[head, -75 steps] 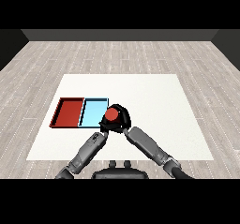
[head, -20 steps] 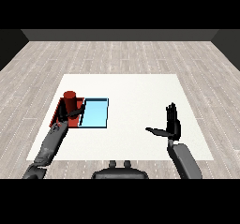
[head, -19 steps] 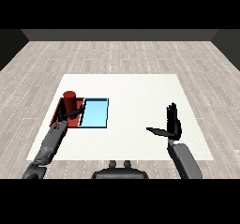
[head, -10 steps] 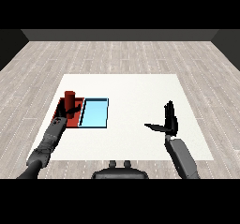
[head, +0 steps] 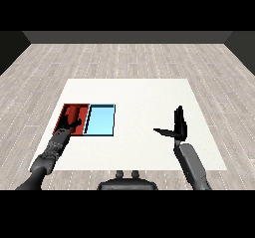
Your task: Pick the red can and put it in the red box
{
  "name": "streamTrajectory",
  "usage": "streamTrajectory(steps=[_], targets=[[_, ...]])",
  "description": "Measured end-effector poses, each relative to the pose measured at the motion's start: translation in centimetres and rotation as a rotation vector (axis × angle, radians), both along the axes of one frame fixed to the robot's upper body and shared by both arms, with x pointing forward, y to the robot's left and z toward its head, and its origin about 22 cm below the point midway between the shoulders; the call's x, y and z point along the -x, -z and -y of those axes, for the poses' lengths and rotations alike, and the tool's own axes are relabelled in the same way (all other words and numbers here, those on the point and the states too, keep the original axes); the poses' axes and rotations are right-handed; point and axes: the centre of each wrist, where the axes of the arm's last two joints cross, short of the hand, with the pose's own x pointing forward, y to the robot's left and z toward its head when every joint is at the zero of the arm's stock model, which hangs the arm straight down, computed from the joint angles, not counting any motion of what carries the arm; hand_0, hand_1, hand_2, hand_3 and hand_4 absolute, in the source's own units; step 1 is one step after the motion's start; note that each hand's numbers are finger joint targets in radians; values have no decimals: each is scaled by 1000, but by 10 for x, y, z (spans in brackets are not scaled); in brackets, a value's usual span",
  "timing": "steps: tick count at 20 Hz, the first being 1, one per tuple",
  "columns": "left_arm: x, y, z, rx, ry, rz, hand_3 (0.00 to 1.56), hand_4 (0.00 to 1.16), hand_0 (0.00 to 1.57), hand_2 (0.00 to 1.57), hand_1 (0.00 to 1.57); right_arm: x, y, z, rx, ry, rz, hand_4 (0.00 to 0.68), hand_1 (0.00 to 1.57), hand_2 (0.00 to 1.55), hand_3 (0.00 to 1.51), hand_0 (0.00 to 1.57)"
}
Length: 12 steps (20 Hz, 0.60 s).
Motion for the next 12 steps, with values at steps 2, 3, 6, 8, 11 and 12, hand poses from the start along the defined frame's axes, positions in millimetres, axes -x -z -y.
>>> streamTrajectory(steps=[2, 3, 6, 8, 11, 12], targets=[[5, 4, -5, 12, -51, 0, 0, 654, 1493, 1342, 1493, -2, 2, -1, -2, 3, 1, 0, 0, 0, 0, 0], [6, 1, -9, 28, -62, -16, 0, 649, 0, 0, 0, -4, 1, -1, 0, 2, 2, 0, 0, 0, 0, 0], [14, 5, -19, 69, -61, -81, 0, 0, 0, 0, 0, -5, 0, 3, -7, 0, 10, 0, 0, 0, 0, 0], [14, 4, -22, 87, -53, -105, 0, 0, 0, 0, 0, -3, 5, 1, -12, 6, 14, 0, 0, 0, 0, 0], [13, 2, -23, 76, -40, -123, 0, 0, 0, 0, 0, -3, 4, 0, -19, 7, 21, 0, 0, 0, 0, 0], [11, 1, -22, 70, -37, -120, 0, 0, 0, 0, 0, -2, 4, -1, -22, 4, 24, 0, 0, 0, 0, 0]])
